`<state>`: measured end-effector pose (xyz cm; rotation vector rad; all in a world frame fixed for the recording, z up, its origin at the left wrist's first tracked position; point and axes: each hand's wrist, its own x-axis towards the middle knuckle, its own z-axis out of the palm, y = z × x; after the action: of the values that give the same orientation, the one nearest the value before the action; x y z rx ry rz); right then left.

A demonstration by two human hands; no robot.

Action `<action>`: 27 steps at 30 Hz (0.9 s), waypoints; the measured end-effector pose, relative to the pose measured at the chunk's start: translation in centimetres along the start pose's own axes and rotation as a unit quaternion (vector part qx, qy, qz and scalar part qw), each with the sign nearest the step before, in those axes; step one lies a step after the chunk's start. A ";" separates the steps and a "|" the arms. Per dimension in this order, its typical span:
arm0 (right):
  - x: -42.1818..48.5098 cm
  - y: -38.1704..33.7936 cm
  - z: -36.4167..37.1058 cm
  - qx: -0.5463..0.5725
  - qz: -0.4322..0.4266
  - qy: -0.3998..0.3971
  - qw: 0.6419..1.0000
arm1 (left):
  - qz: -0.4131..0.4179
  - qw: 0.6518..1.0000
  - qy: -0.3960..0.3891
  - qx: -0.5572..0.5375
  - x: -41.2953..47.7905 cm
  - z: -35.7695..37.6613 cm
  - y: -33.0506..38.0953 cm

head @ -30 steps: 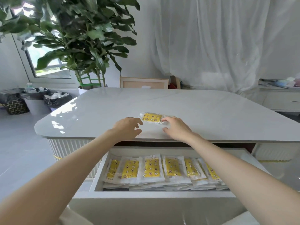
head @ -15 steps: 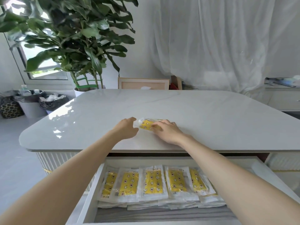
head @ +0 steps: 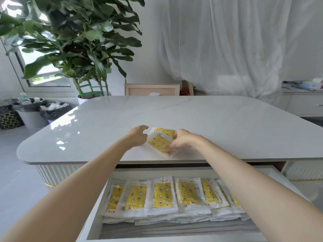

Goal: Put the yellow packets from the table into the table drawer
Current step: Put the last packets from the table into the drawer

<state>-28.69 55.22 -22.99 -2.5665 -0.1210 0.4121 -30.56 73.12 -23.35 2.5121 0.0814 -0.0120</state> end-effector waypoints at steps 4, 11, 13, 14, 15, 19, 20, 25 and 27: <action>0.1 0.6 -0.6 0.059 0.032 -0.021 0.998 | -0.002 1.000 0.003 -0.019 1.5 0.9 0.7; -0.3 3.4 -2.8 0.198 0.063 -0.001 0.978 | 0.052 0.996 -0.039 0.053 3.5 3.1 3.0; 0.1 4.7 -3.3 0.245 0.077 0.049 0.965 | 0.035 0.987 -0.086 0.128 4.3 4.0 3.1; 0.3 5.4 -3.5 0.264 0.081 0.069 0.959 | 0.028 0.982 -0.095 0.158 4.7 4.4 3.2; 0.5 6.0 -3.7 0.280 0.082 0.083 0.953 | 0.025 0.979 -0.090 0.178 4.7 4.6 3.5; 1.1 7.2 -3.7 0.318 0.081 0.110 0.938 | 0.029 0.972 -0.067 0.222 4.7 4.8 4.4; 1.3 7.4 -3.7 0.327 0.080 0.113 0.935 | 0.023 0.972 -0.068 0.223 4.7 4.8 4.5; 1.1 8.5 -3.4 0.368 0.090 0.114 0.919 | -0.019 0.991 -0.027 0.133 3.2 4.8 4.9; 0.9 9.1 -3.2 0.375 0.086 0.098 0.918 | -0.031 0.997 -0.026 0.073 2.4 4.7 5.4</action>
<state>-26.81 45.99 -25.37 -1.8410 0.2871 0.2015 -27.80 66.18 -24.07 2.6522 0.1416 -0.1114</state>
